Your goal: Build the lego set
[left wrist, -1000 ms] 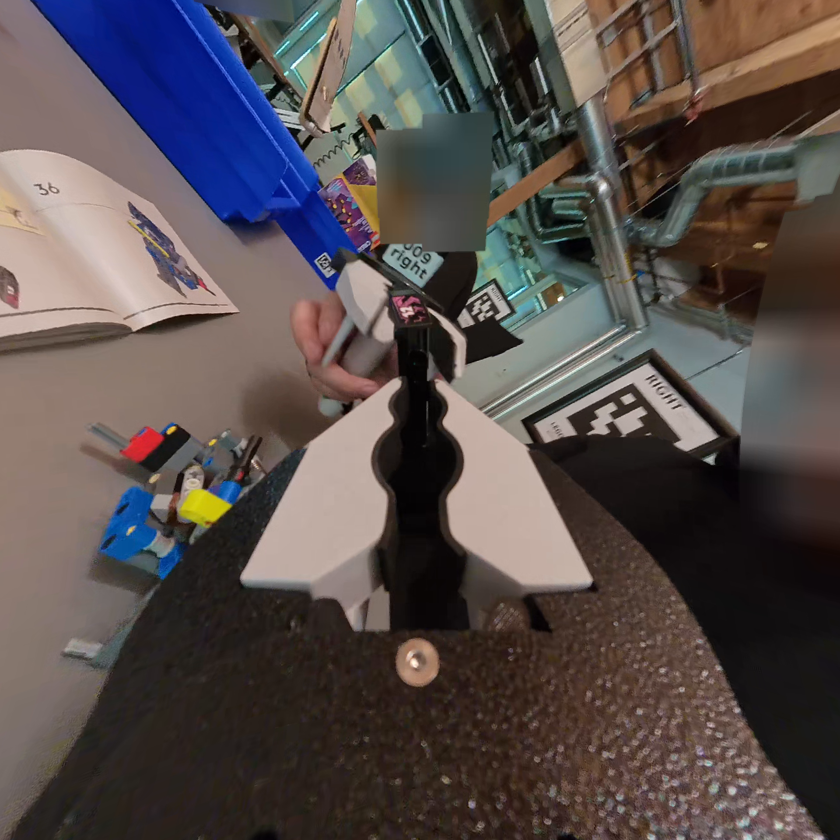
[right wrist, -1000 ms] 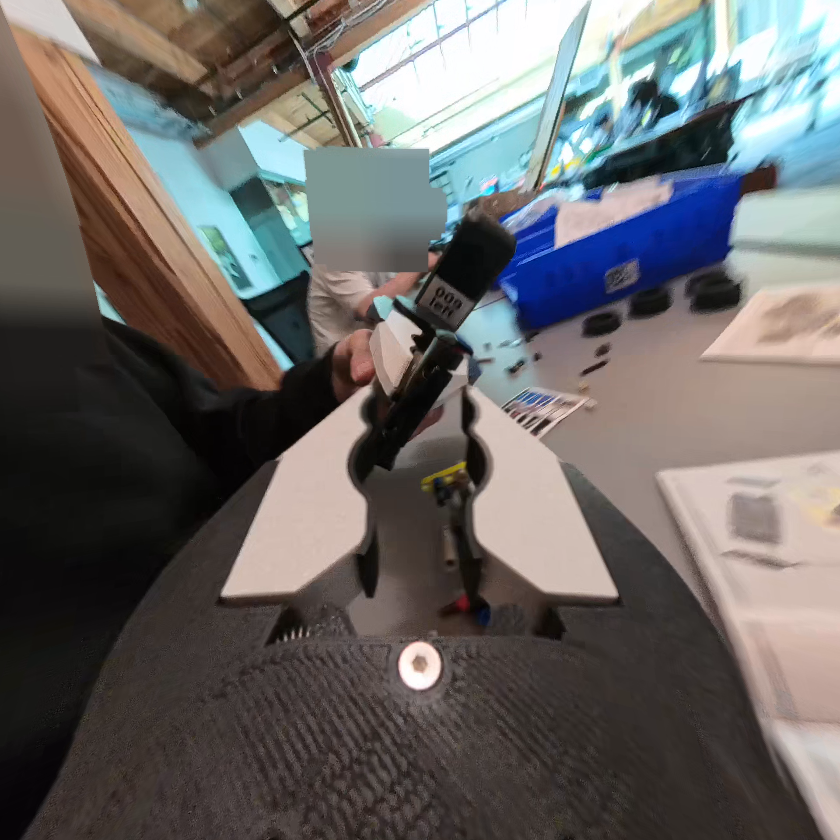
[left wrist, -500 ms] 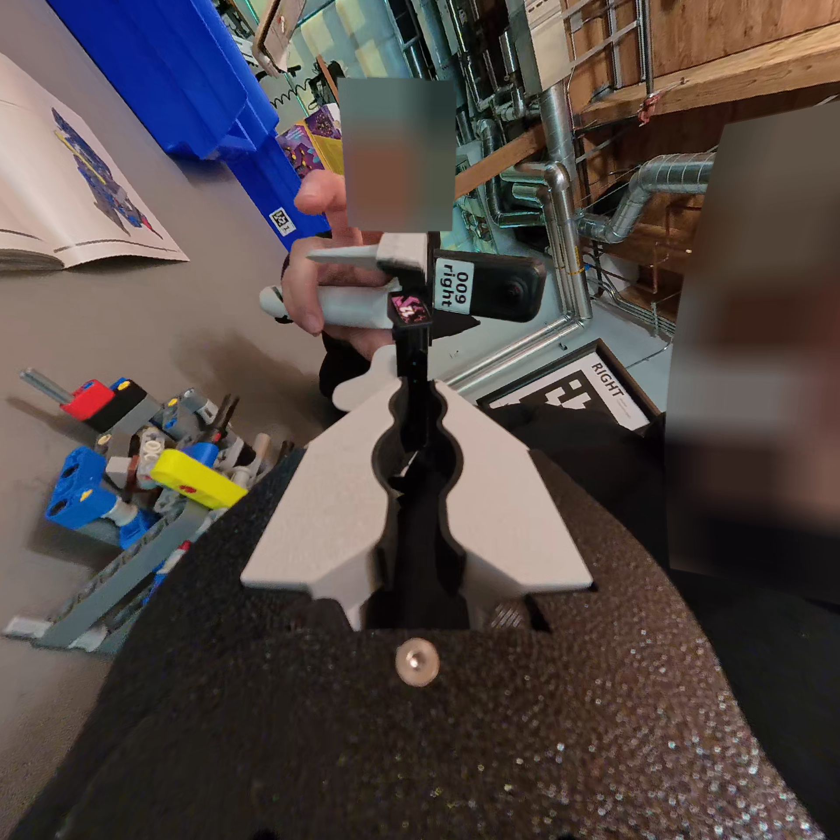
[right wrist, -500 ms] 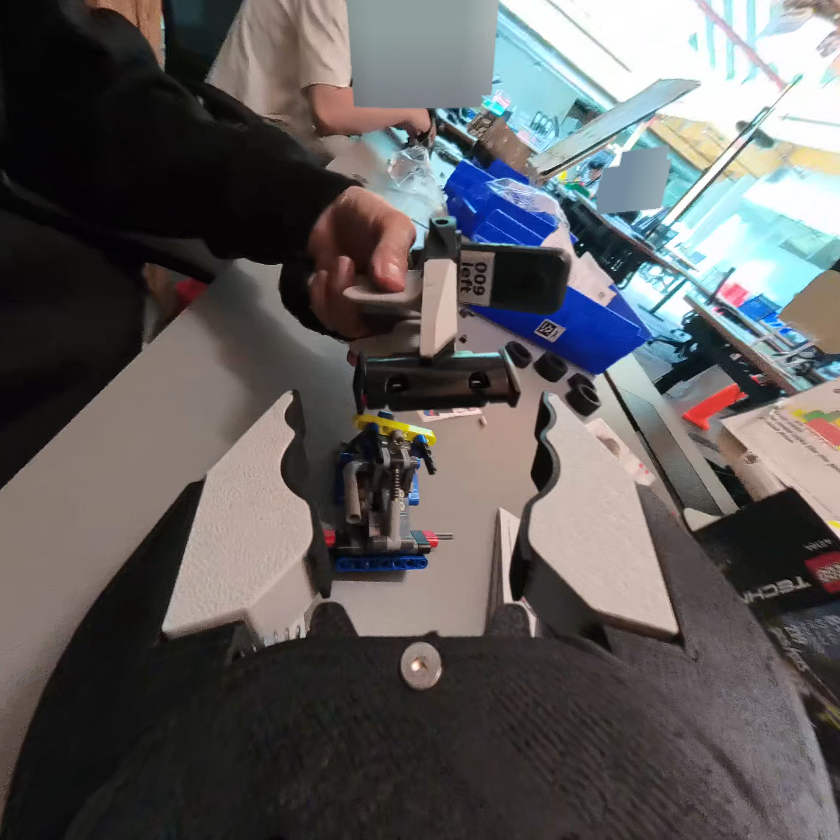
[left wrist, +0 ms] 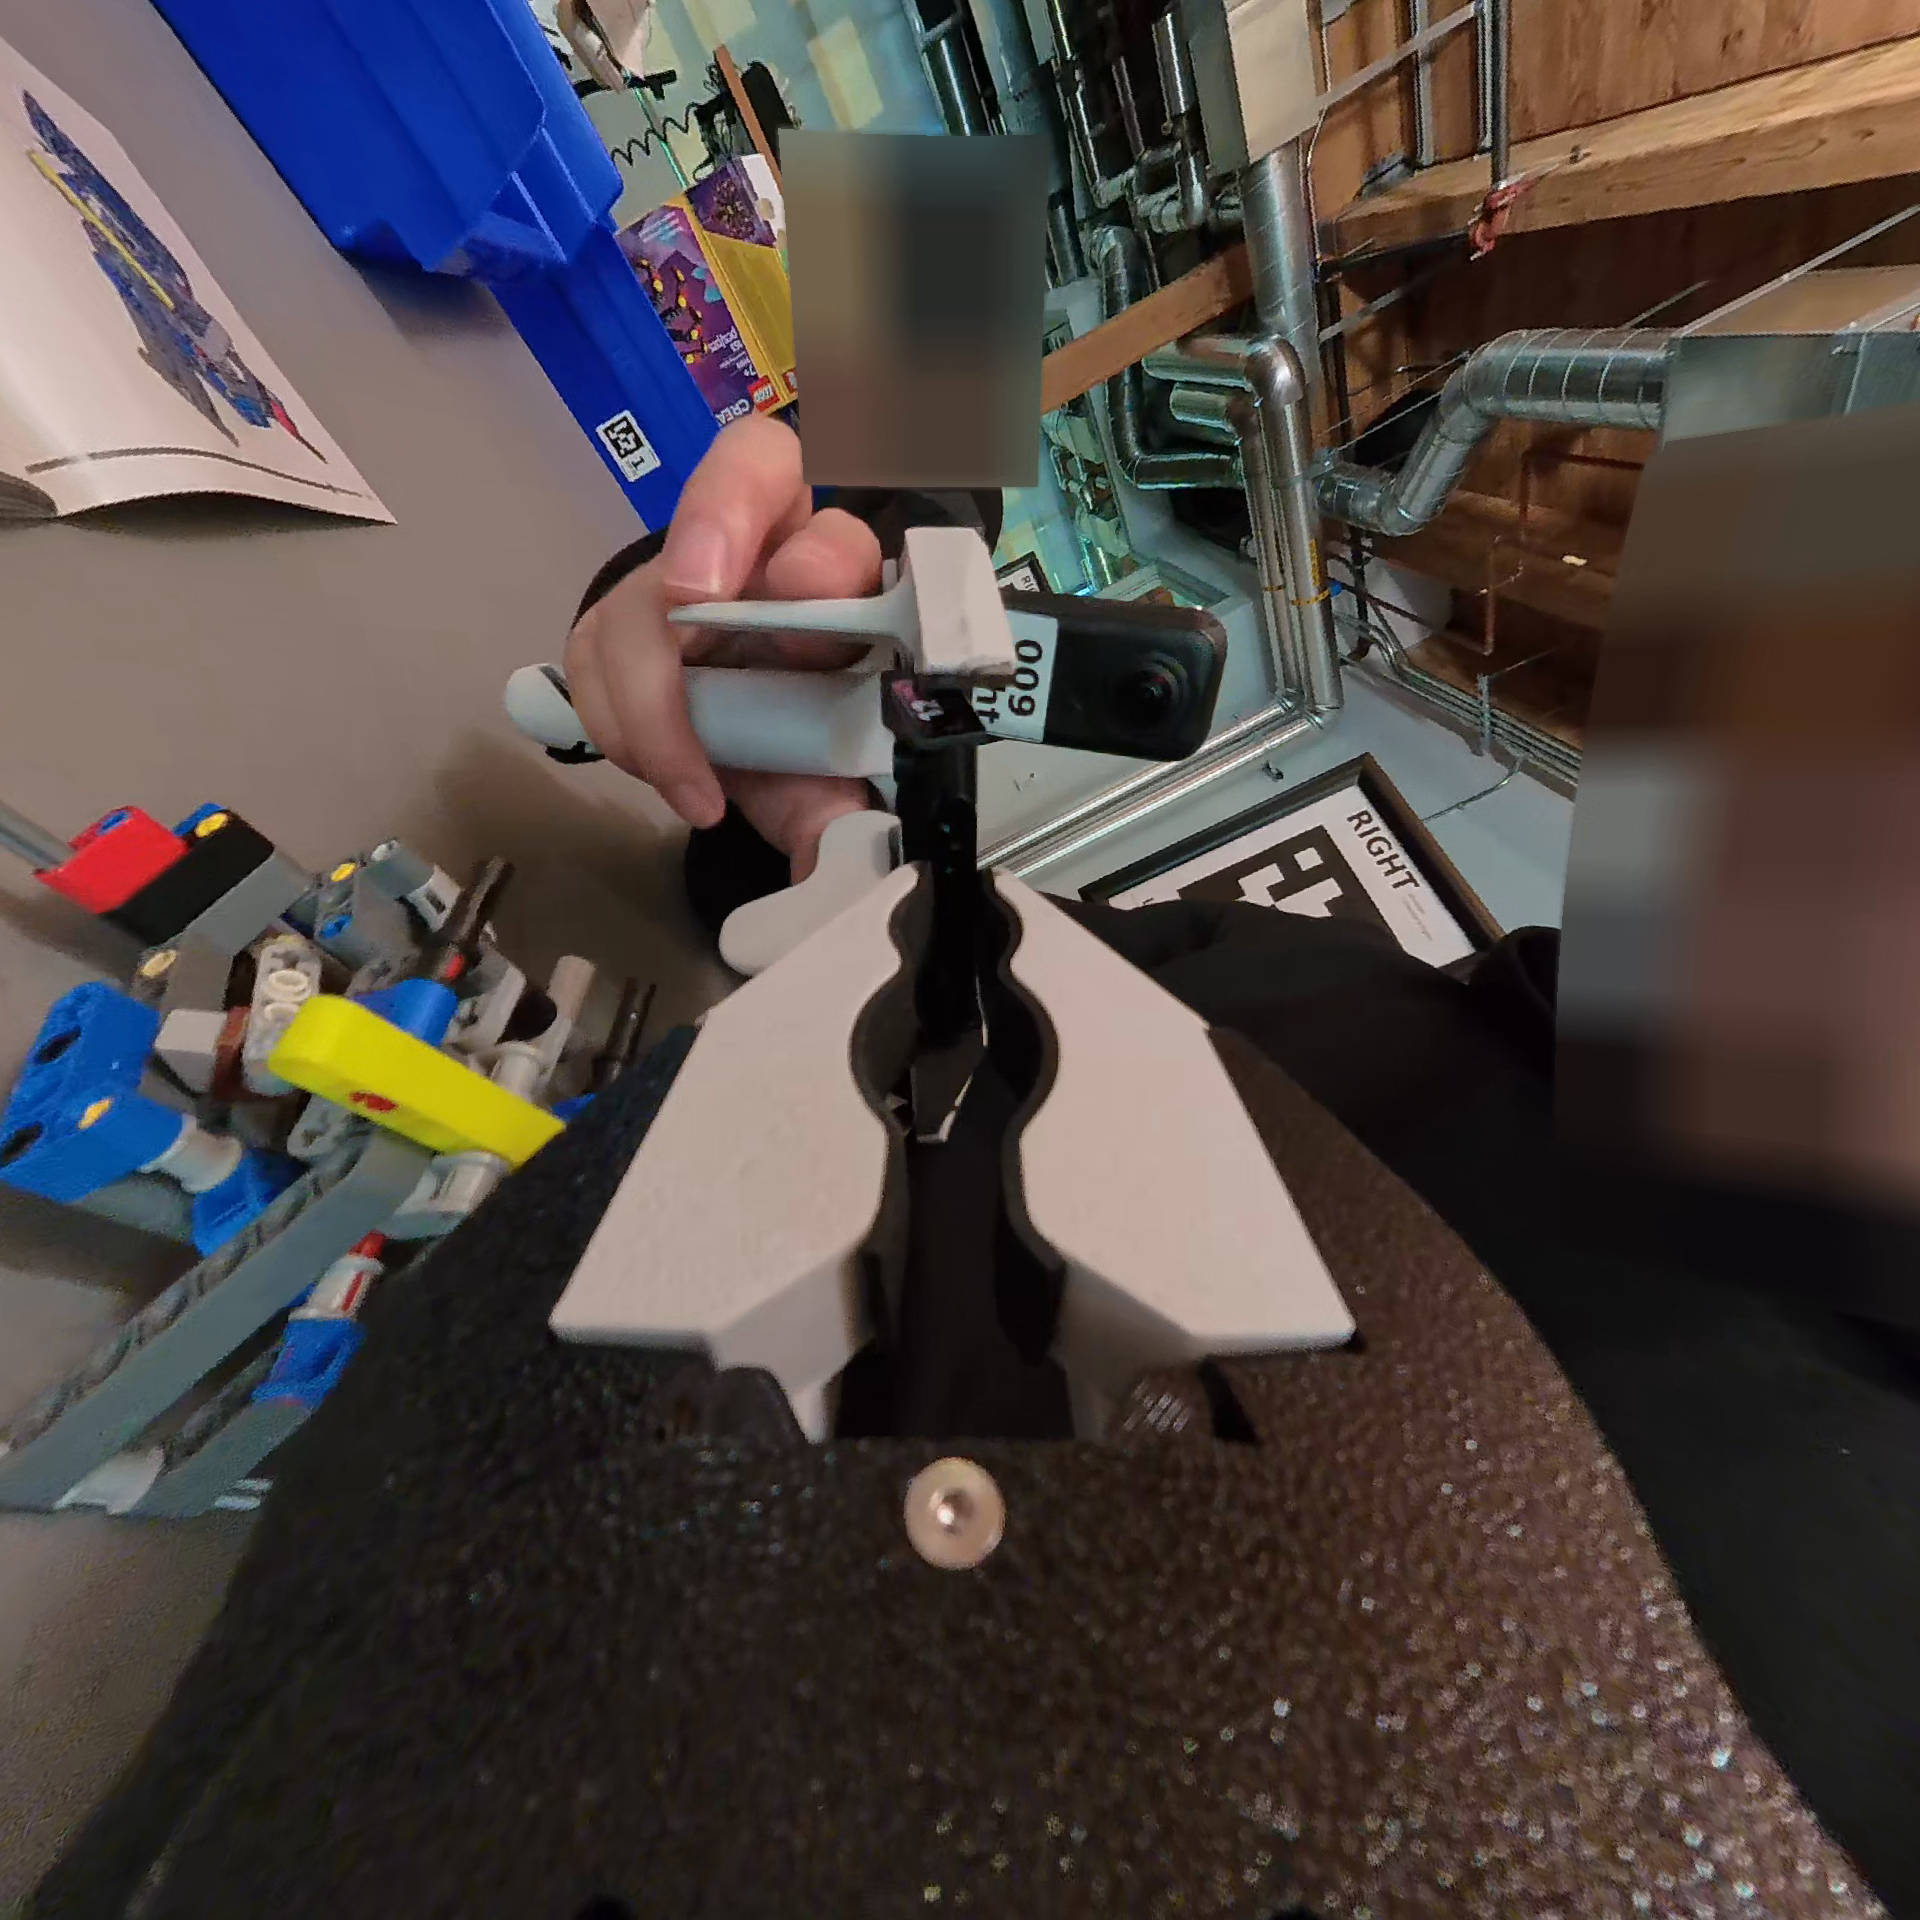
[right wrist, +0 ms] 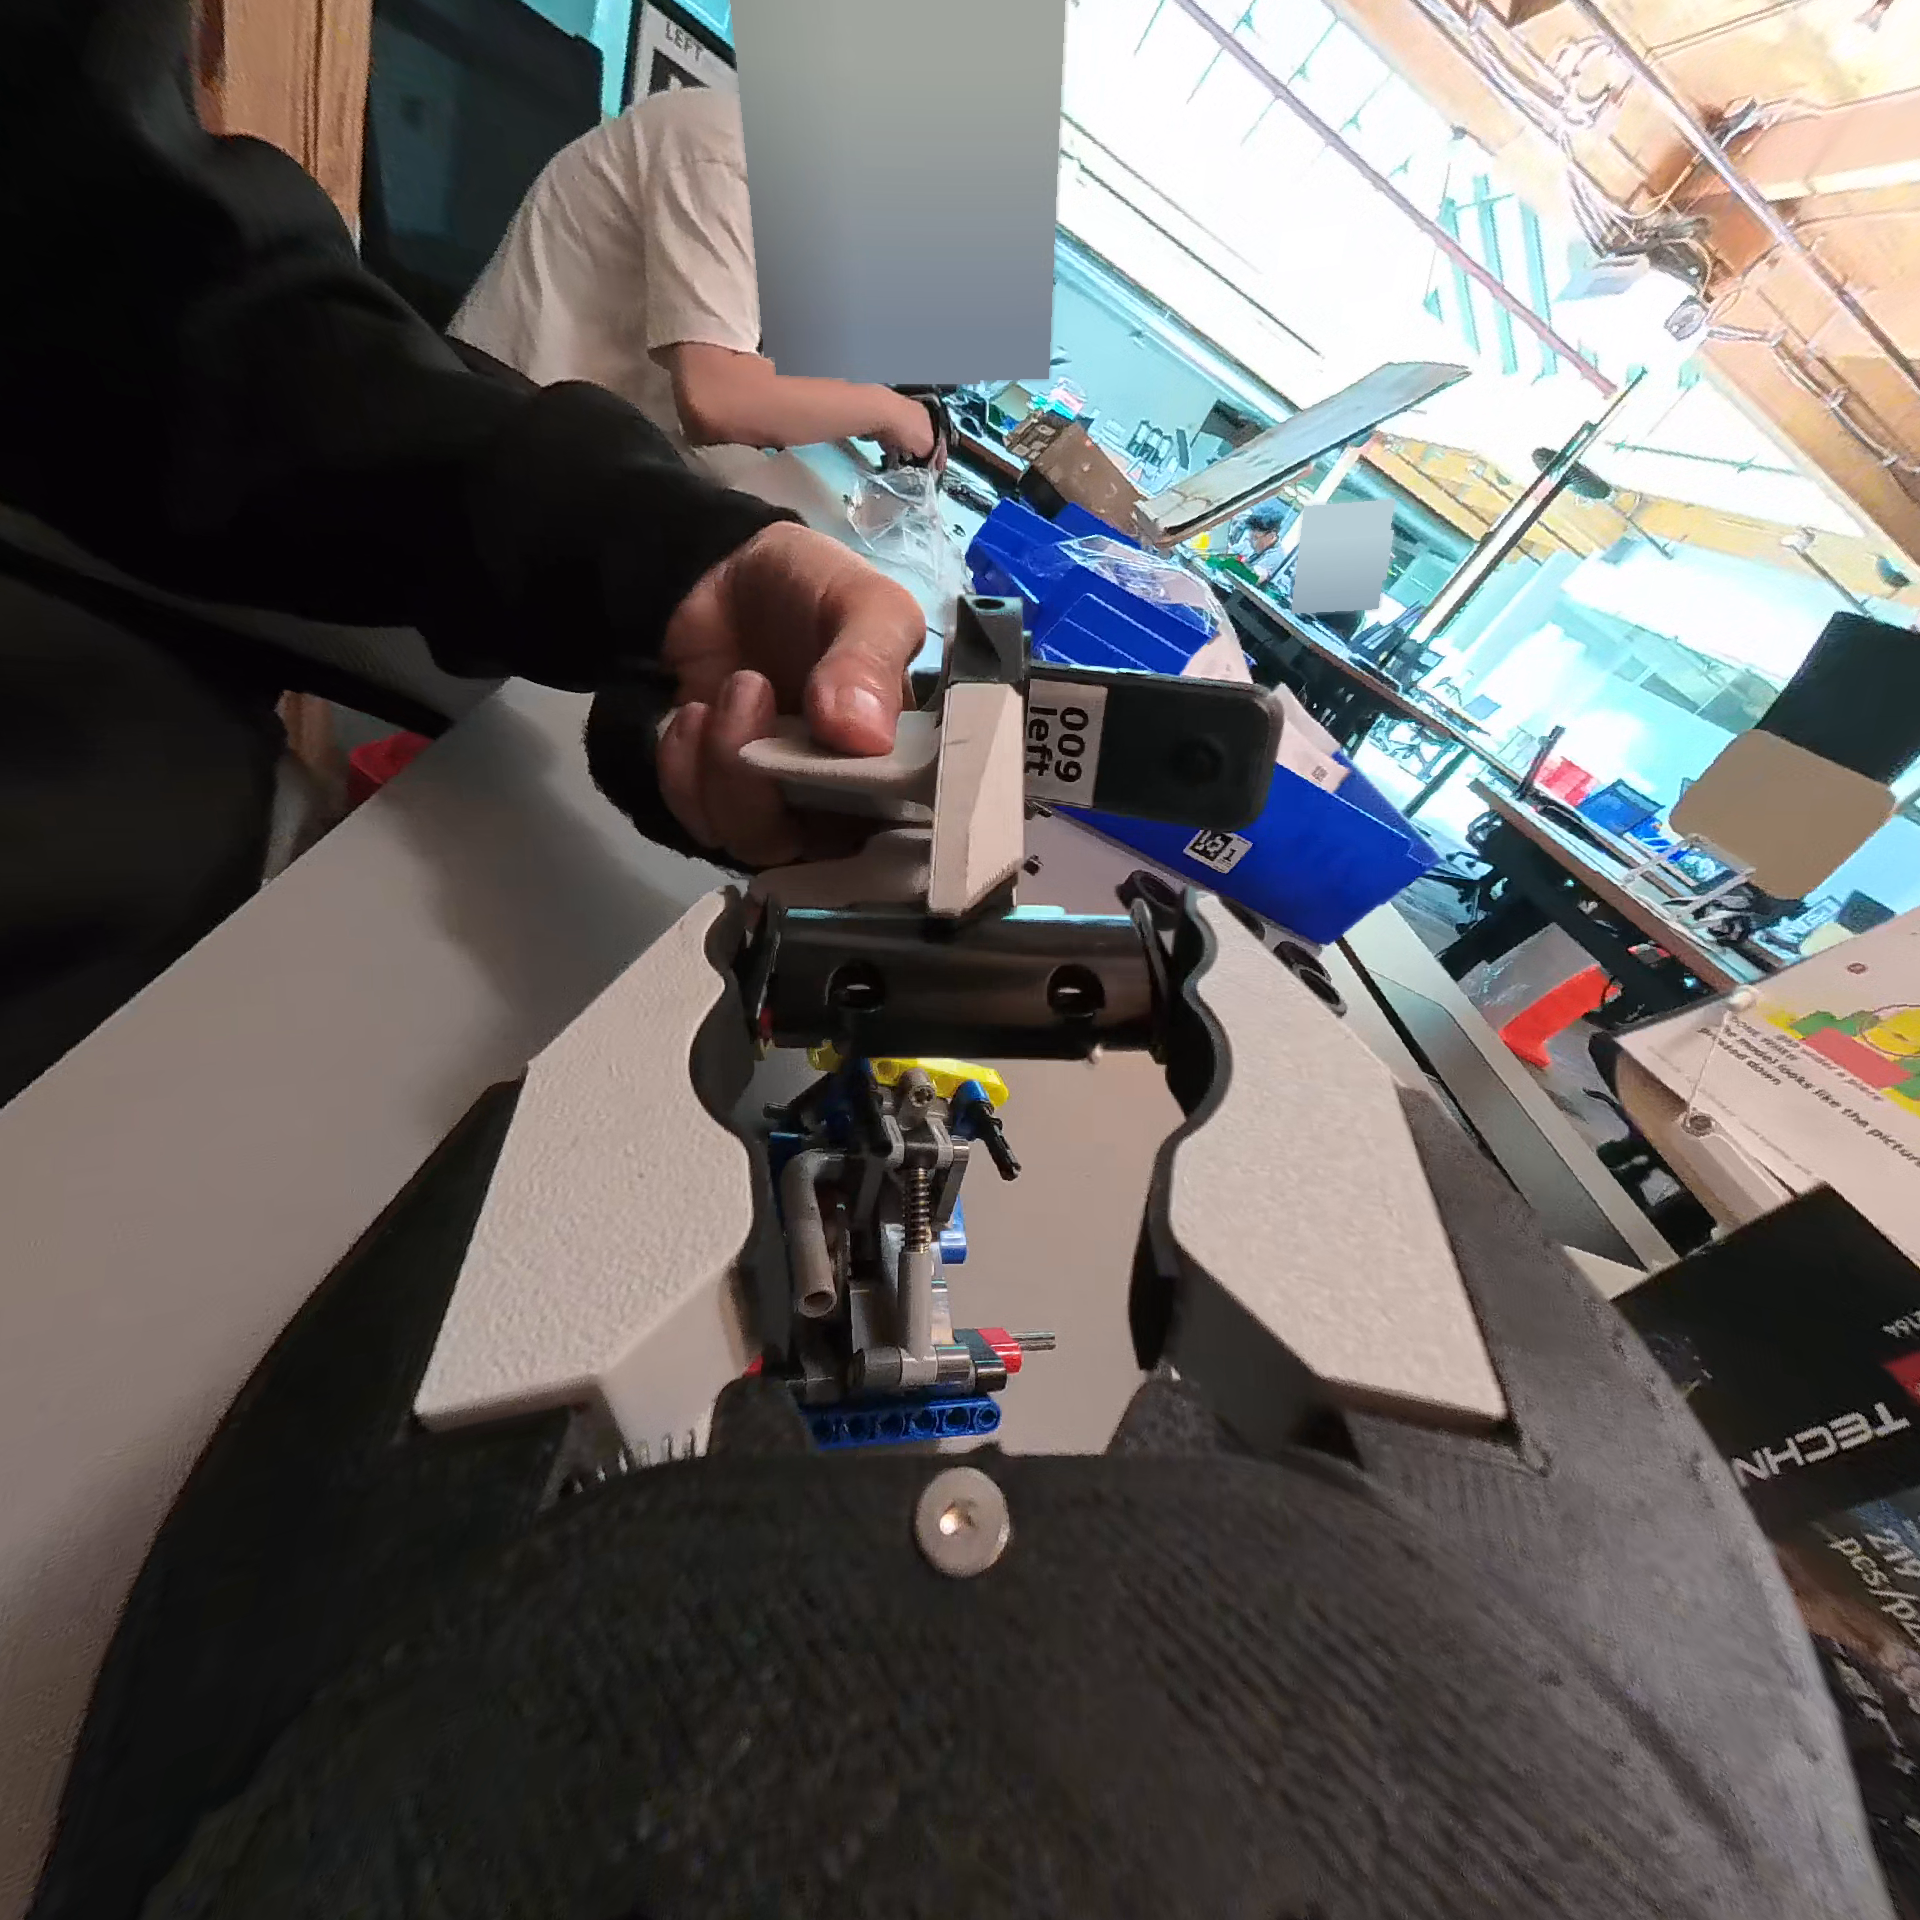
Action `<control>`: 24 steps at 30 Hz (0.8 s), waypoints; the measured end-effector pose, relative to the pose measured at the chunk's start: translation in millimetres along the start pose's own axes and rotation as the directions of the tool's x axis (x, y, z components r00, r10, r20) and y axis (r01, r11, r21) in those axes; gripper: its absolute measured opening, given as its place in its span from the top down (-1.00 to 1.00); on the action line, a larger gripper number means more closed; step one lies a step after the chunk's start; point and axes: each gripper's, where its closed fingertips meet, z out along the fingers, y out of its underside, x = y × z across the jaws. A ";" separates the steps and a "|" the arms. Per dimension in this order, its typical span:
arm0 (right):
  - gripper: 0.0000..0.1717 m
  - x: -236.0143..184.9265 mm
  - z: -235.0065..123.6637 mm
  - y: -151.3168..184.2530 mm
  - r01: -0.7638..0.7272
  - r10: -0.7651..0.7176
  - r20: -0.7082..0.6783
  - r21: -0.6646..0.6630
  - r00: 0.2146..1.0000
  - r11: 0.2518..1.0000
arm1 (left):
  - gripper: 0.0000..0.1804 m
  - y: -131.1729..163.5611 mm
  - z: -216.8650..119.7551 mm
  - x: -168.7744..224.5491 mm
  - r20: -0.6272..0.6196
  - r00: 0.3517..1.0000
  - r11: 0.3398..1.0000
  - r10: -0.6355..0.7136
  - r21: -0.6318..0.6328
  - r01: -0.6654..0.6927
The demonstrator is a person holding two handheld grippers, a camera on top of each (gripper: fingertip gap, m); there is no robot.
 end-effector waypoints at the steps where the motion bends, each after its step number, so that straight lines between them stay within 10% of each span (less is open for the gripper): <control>1: 0.09 -0.2 0.5 0.1 -0.001 0.001 0.002 -0.006 1.000 1.000 | 0.95 0.2 -0.7 0.1 0.001 1.000 1.000 0.005 0.002 -0.005; 8: 0.09 3.2 -3.7 21.2 -0.153 0.156 0.017 -0.111 0.988 0.982 | 0.84 -5.5 -17.2 -21.2 0.264 0.901 0.938 0.344 -0.058 -0.341; 13: 0.10 2.6 -17.0 33.7 -0.336 0.344 0.075 -0.105 0.936 0.936 | 0.39 -11.1 -50.1 -37.1 0.494 0.363 0.586 0.790 -0.435 -0.683; 24: 0.11 1.4 -13.0 41.9 -0.443 0.452 0.128 -0.097 0.883 0.891 | 0.28 2.7 -32.3 -68.9 0.417 0.426 0.595 0.803 -0.584 -0.551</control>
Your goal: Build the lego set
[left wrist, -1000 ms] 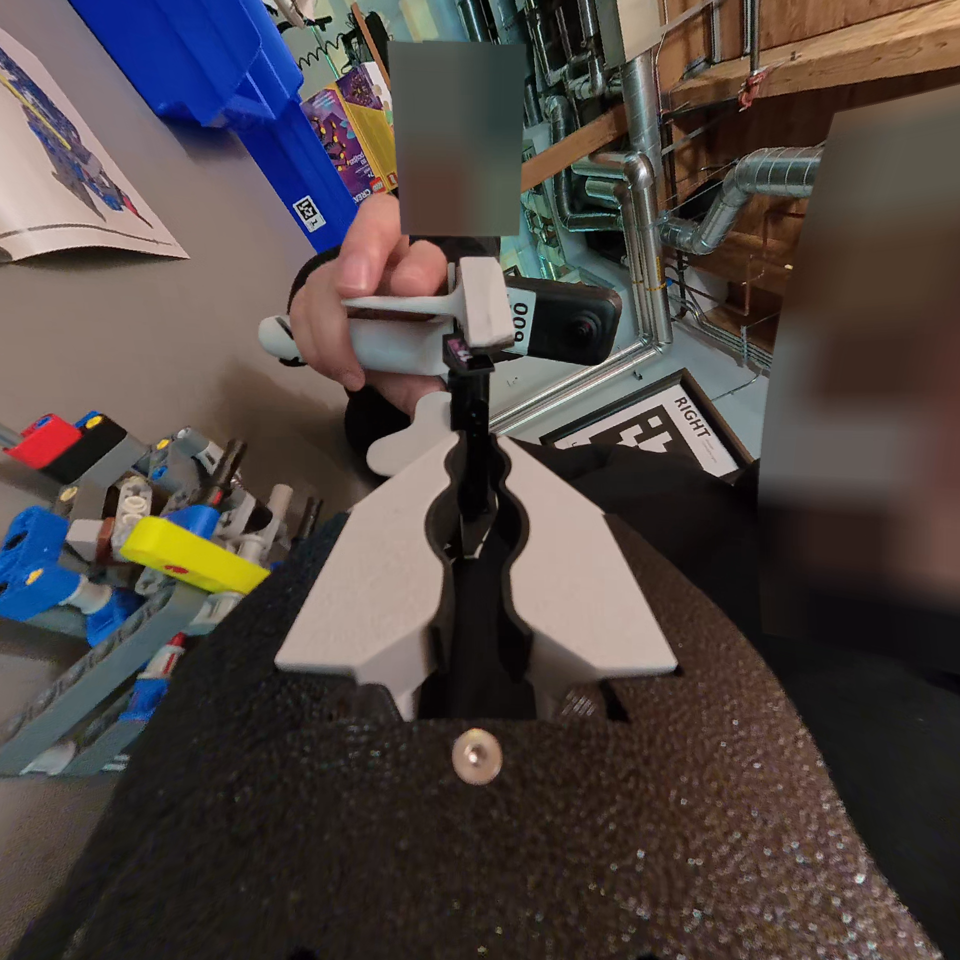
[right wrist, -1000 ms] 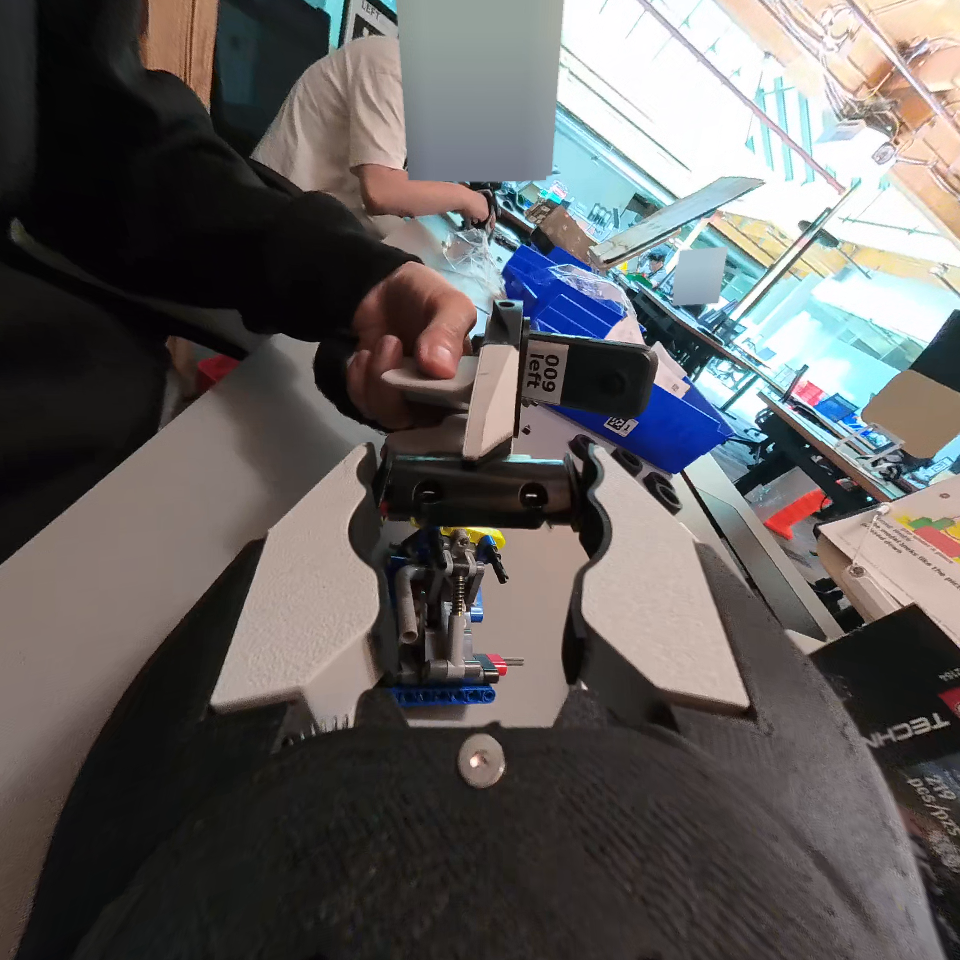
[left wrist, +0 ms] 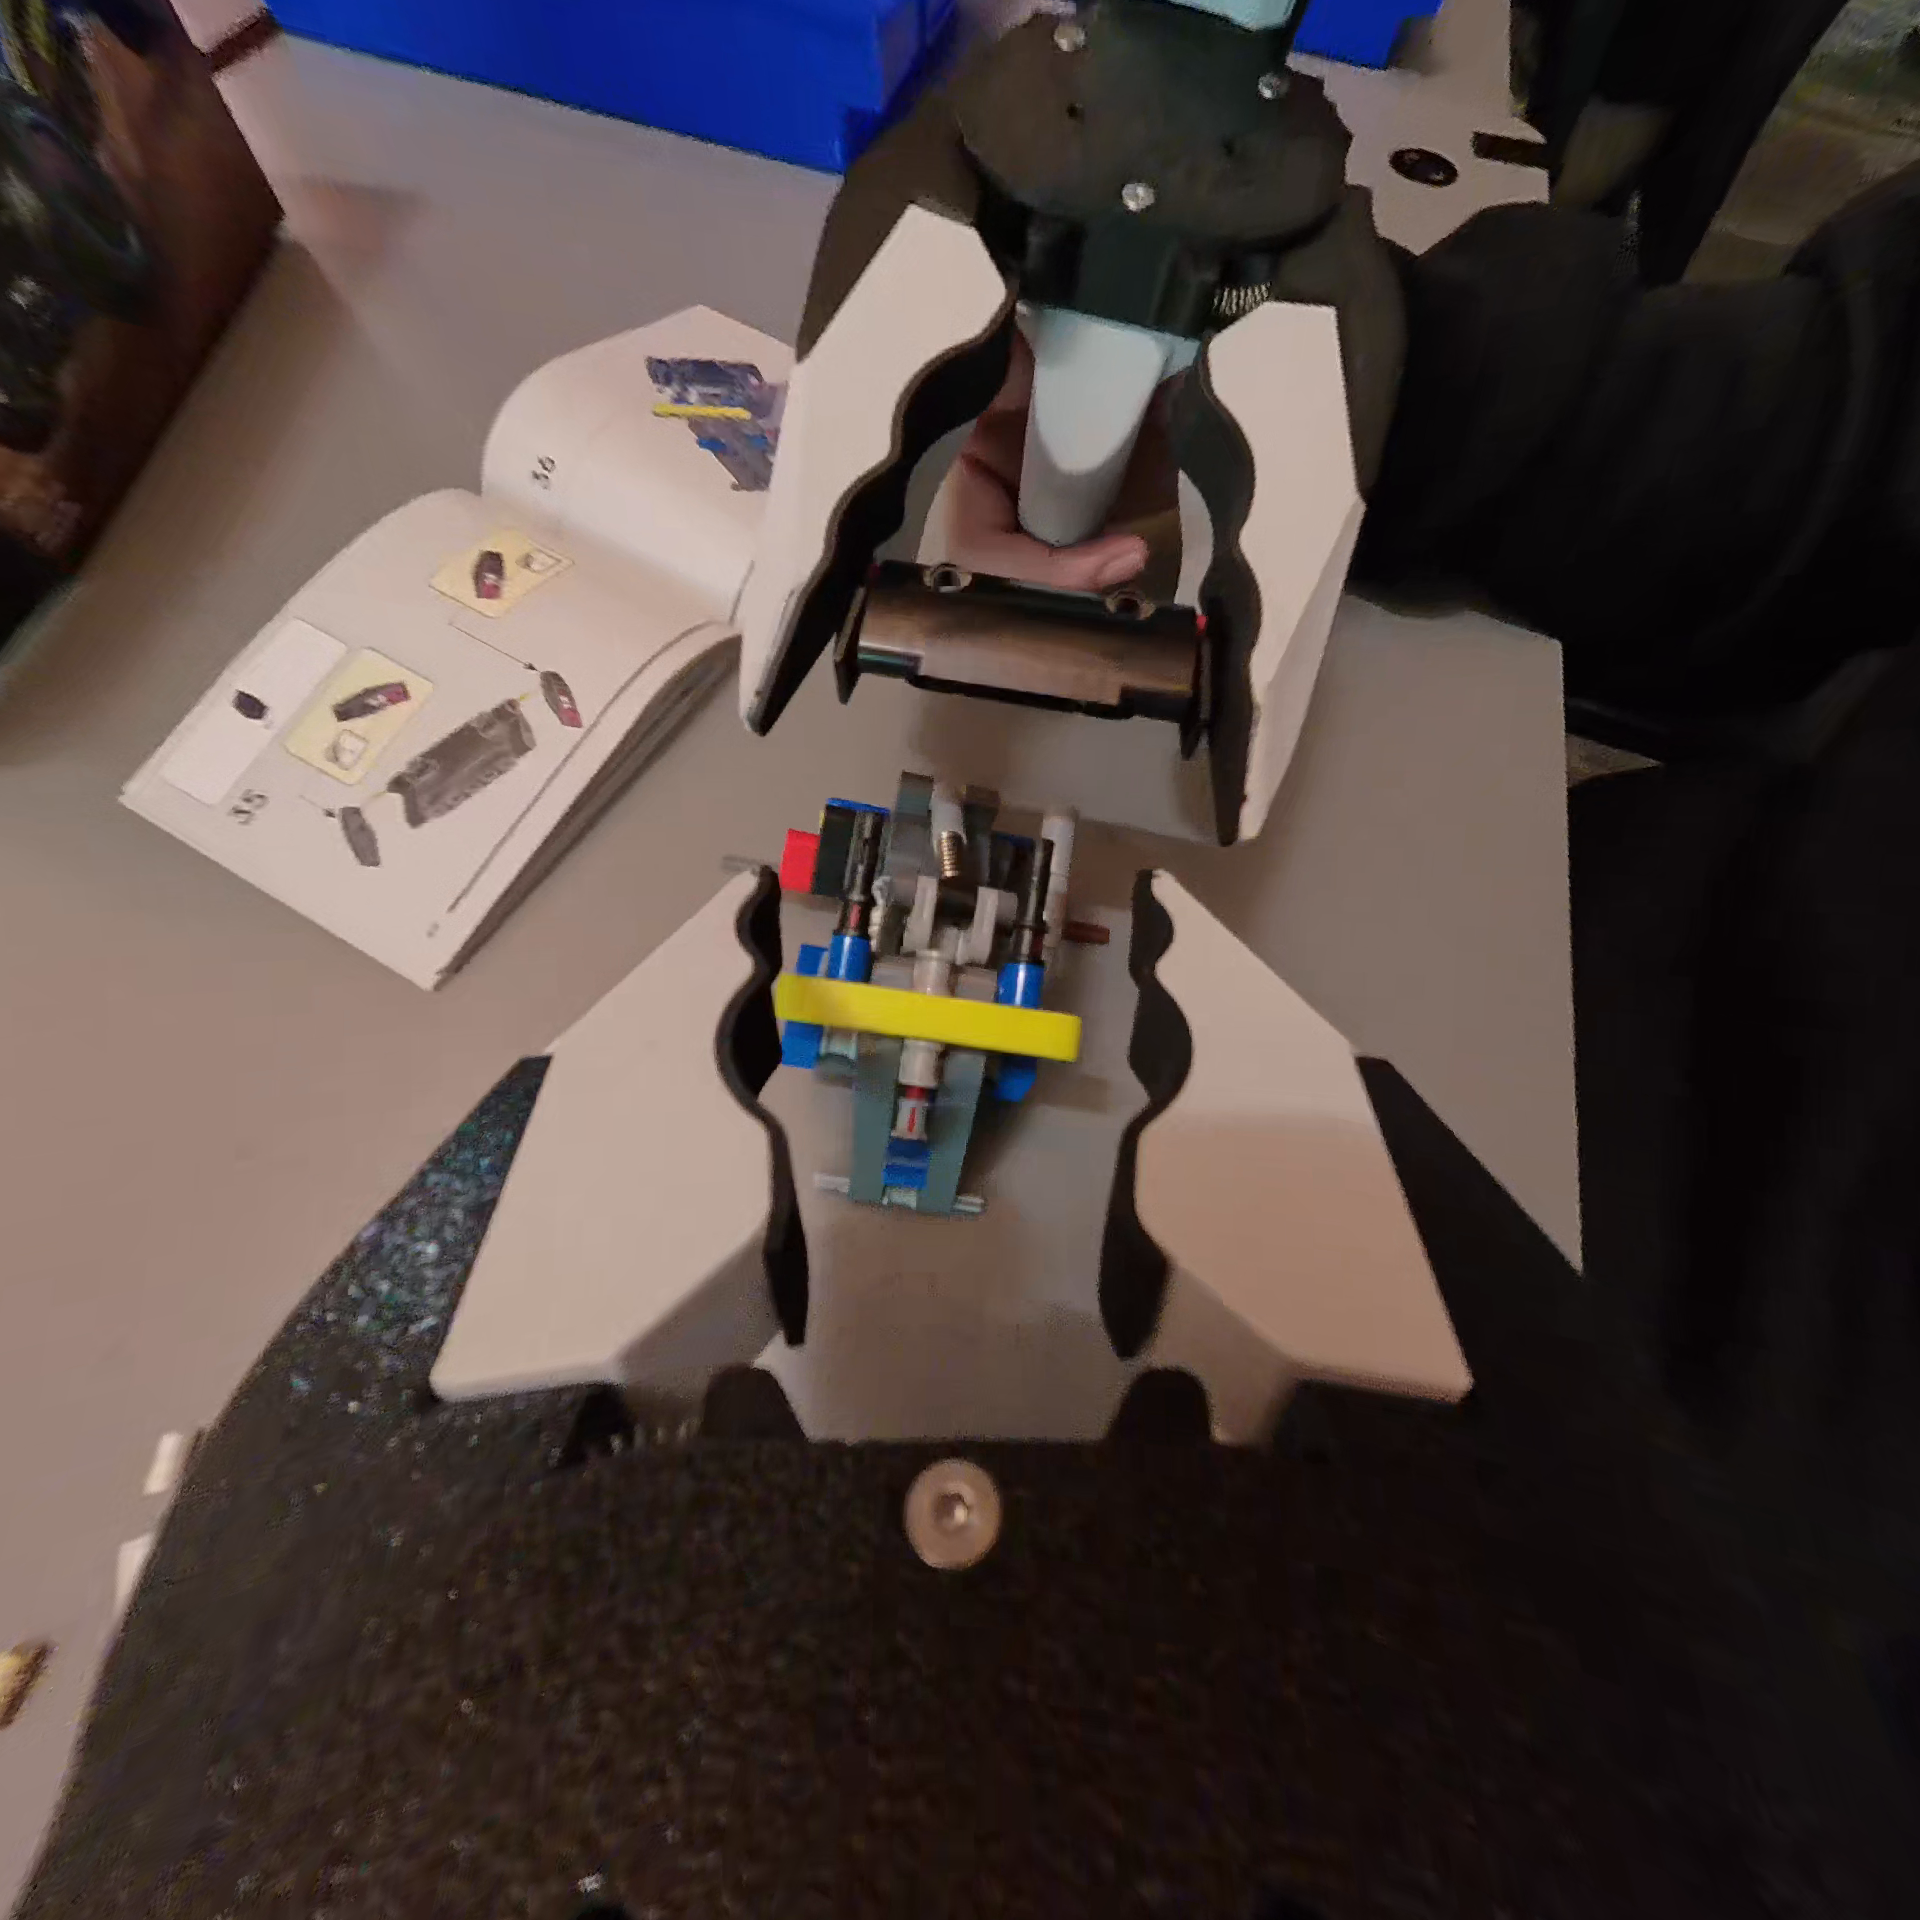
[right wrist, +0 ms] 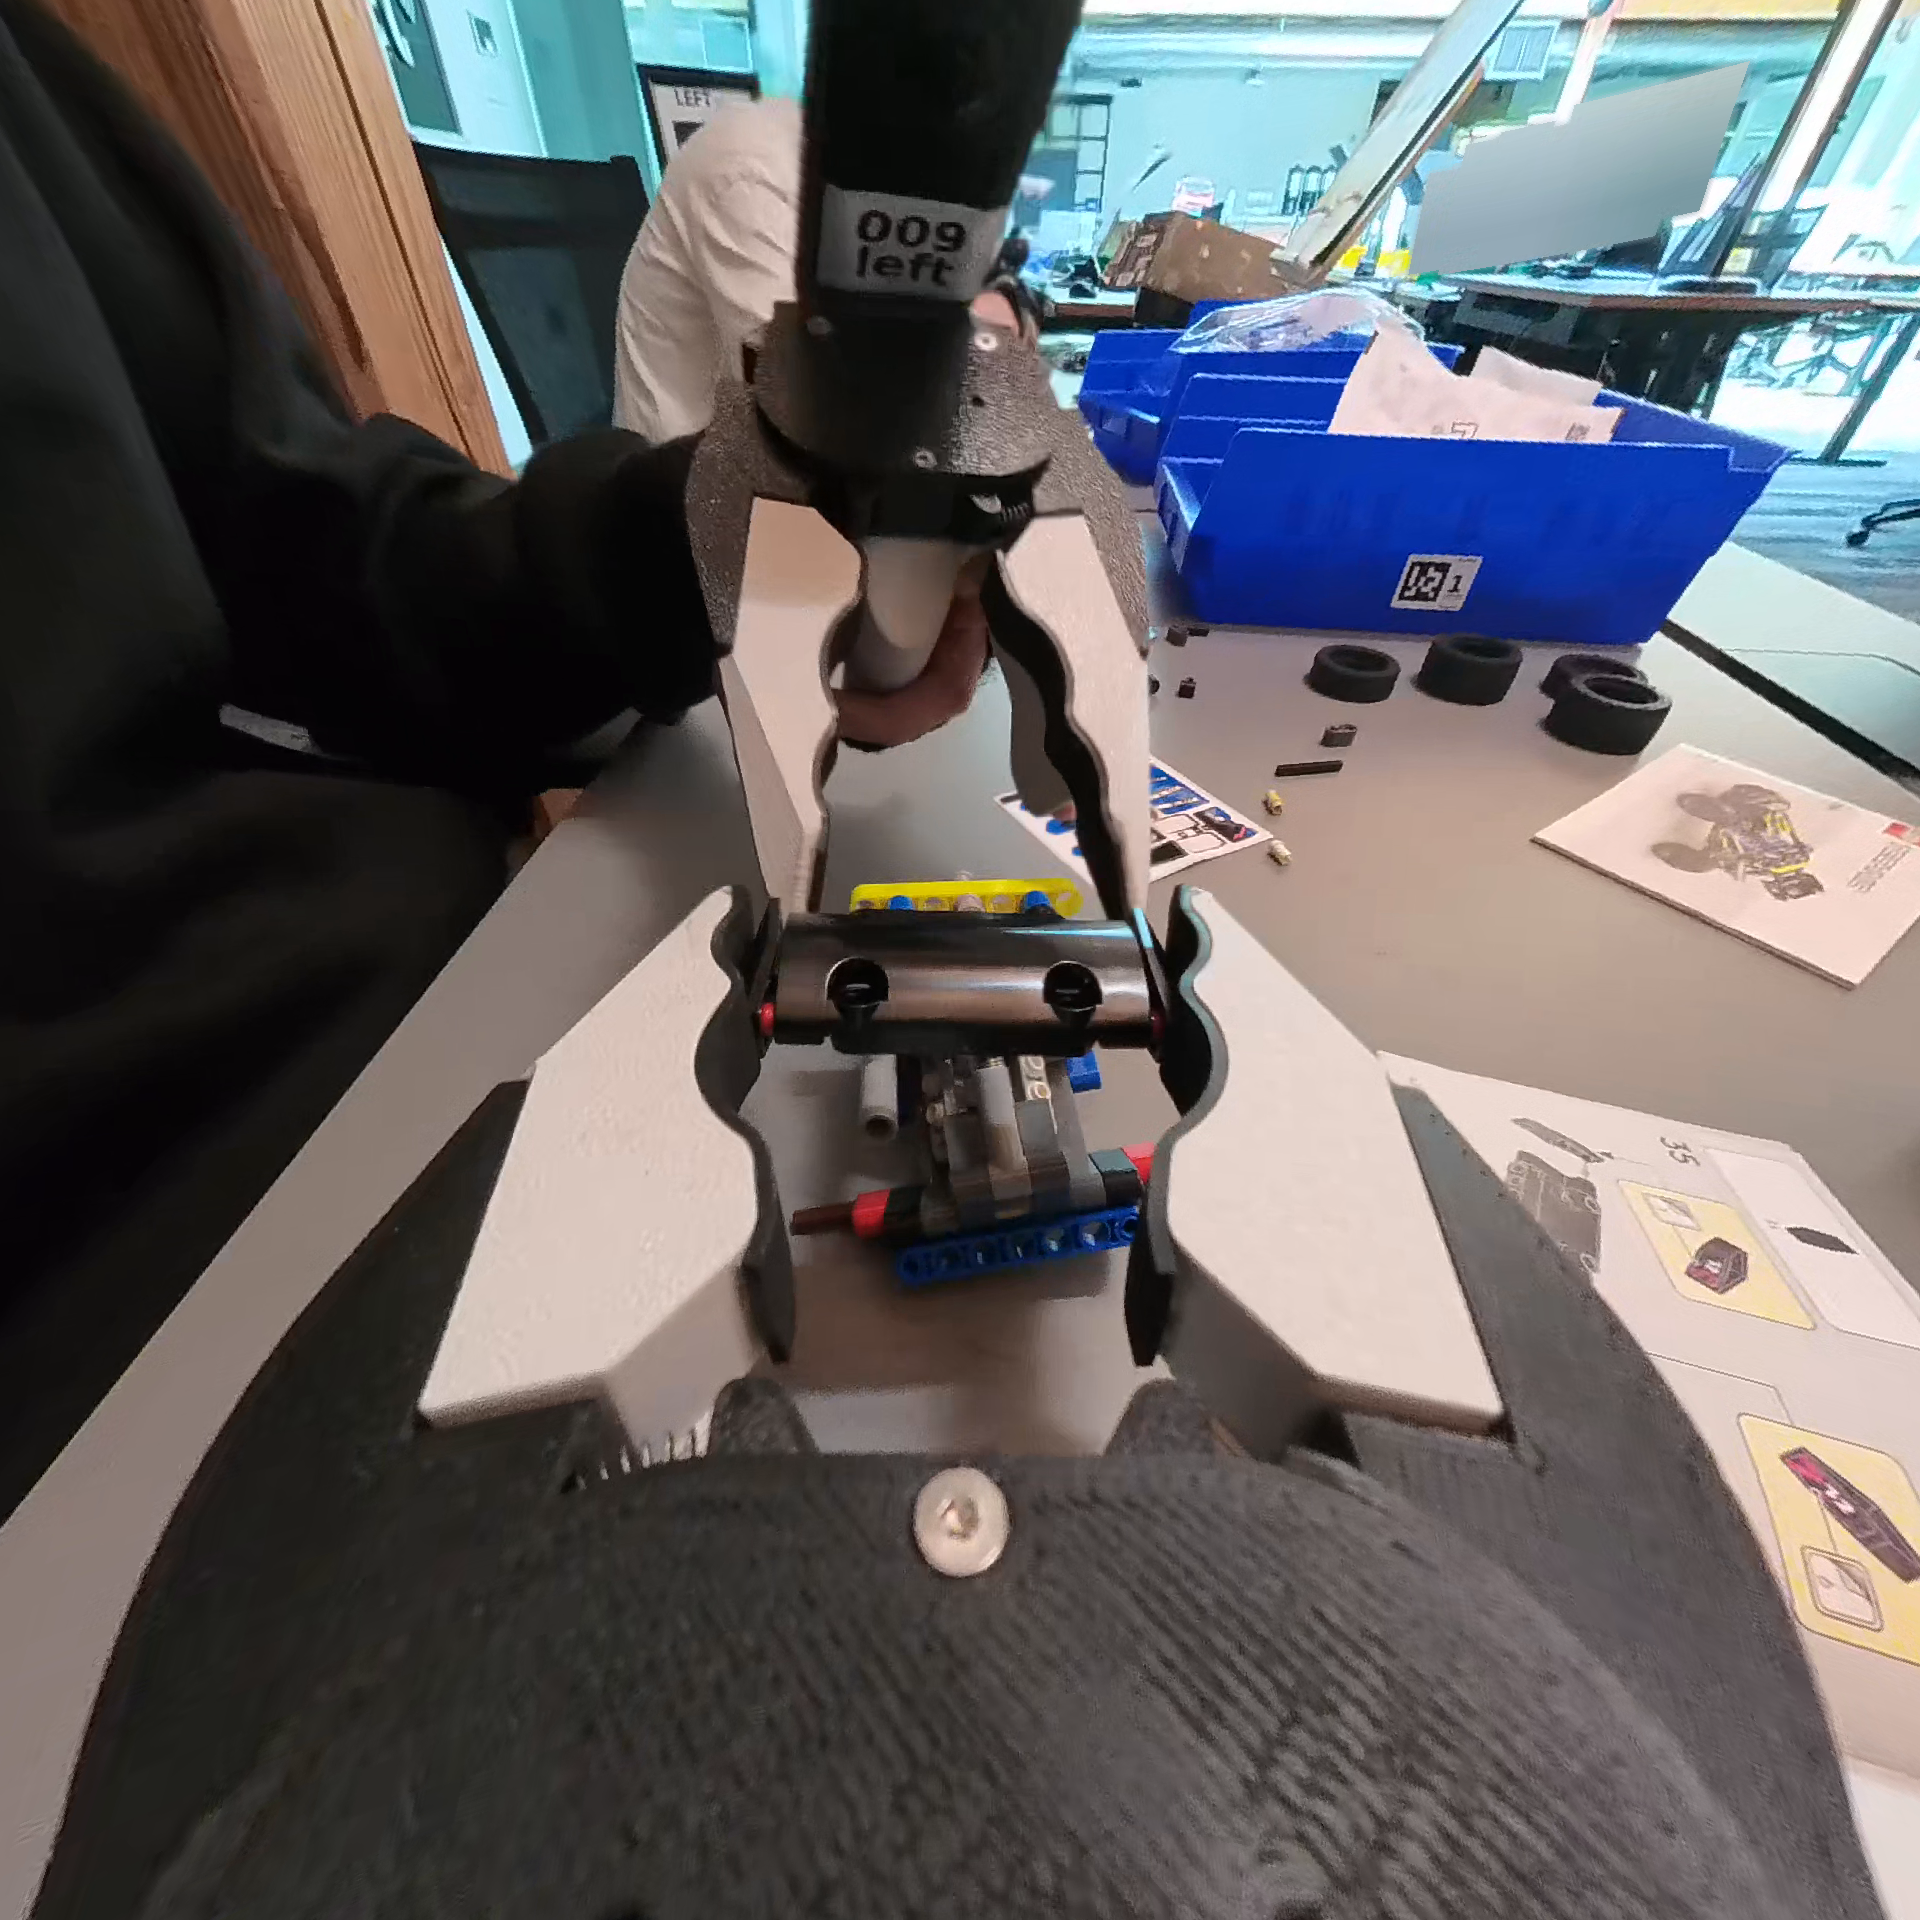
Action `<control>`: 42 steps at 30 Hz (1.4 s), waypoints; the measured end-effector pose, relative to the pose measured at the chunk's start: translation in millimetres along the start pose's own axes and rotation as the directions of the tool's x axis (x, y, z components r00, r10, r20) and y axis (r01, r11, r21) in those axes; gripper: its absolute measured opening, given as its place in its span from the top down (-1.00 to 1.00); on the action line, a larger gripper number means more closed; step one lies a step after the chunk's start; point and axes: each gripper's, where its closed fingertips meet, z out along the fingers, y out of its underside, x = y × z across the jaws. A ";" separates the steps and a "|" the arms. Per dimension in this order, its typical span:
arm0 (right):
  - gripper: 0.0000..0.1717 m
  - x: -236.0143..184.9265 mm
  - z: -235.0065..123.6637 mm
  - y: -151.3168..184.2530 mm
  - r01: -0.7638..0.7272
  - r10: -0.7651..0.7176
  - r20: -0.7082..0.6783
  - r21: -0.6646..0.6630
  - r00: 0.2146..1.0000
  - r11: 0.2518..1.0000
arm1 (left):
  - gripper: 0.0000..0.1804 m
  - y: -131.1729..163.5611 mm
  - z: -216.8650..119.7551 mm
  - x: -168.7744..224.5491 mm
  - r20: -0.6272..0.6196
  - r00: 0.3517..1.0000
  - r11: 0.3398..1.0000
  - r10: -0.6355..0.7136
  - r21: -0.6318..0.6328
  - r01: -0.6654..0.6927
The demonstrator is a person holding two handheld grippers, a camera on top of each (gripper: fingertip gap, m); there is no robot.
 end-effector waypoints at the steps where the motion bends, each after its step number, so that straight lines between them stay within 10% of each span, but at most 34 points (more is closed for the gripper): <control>1: 0.11 -0.7 0.9 1.0 0.005 -0.005 0.003 -0.008 1.000 1.000 | 0.31 2.3 2.6 -0.1 -0.007 1.000 1.000 -0.012 -0.018 0.012; 5: 0.11 2.7 7.7 11.2 0.034 -0.037 -0.030 -0.086 0.999 0.996 | 0.54 9.2 6.7 -1.3 -0.013 1.000 0.997 -0.015 -0.069 0.014; 42: 0.11 2.1 19.1 20.6 -0.187 0.211 0.134 -0.173 0.968 0.967 | 0.56 4.2 3.6 -4.8 -0.050 0.999 0.982 0.005 0.189 0.004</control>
